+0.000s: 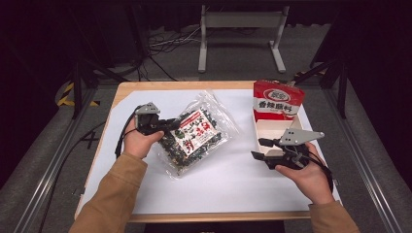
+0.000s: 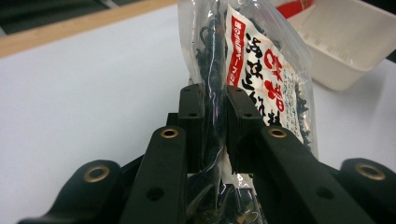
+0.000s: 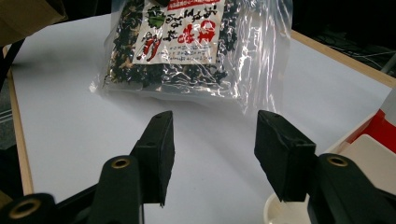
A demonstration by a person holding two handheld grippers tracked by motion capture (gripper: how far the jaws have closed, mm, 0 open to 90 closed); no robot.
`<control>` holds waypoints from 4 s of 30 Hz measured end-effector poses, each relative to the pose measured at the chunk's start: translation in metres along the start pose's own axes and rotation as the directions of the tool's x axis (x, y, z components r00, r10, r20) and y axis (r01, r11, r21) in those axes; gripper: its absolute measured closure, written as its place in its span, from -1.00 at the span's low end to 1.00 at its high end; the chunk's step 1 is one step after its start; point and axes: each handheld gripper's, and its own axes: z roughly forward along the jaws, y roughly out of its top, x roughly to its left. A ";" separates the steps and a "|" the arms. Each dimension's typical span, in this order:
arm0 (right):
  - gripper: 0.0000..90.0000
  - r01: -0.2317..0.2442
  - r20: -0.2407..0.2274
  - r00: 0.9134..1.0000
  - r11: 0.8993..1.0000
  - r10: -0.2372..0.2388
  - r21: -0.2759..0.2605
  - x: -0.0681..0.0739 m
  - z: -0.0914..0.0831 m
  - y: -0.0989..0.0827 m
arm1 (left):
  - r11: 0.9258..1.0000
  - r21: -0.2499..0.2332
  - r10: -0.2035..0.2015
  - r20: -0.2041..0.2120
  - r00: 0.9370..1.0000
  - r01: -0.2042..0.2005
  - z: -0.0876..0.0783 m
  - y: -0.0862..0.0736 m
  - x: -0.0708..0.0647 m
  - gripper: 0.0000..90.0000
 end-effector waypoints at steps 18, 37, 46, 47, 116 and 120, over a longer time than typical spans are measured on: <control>0.02 -0.009 -0.028 1.000 1.000 0.009 0.019 0.011 0.015 0.003 | 0.973 -0.228 0.015 -0.045 0.999 -0.025 -0.041 -0.007 -0.016 0.75; -0.09 -0.162 -0.092 0.984 0.978 0.151 -0.128 0.013 0.047 0.014 | 0.928 -0.373 0.018 0.015 1.000 -0.011 -0.053 -0.004 -0.030 0.76; -0.12 -0.223 -0.148 0.968 0.963 0.201 -0.150 0.021 0.068 0.024 | 0.922 -0.387 0.019 0.052 0.998 0.003 -0.047 -0.002 -0.039 0.75; -0.12 -0.236 -0.150 0.966 0.959 0.213 -0.157 0.022 0.069 0.025 | 0.922 -0.388 0.018 0.054 0.998 0.004 -0.047 -0.003 -0.040 0.75; 0.76 -0.135 -0.107 0.985 0.991 0.133 -0.012 -0.002 0.003 0.059 | 0.978 -0.206 -0.011 0.108 0.994 0.033 -0.055 -0.009 -0.027 -0.32; 0.76 -0.122 -0.085 0.989 0.993 0.122 0.007 -0.005 -0.006 0.062 | 0.984 -0.178 -0.001 0.085 0.996 0.017 -0.058 -0.012 -0.021 -0.37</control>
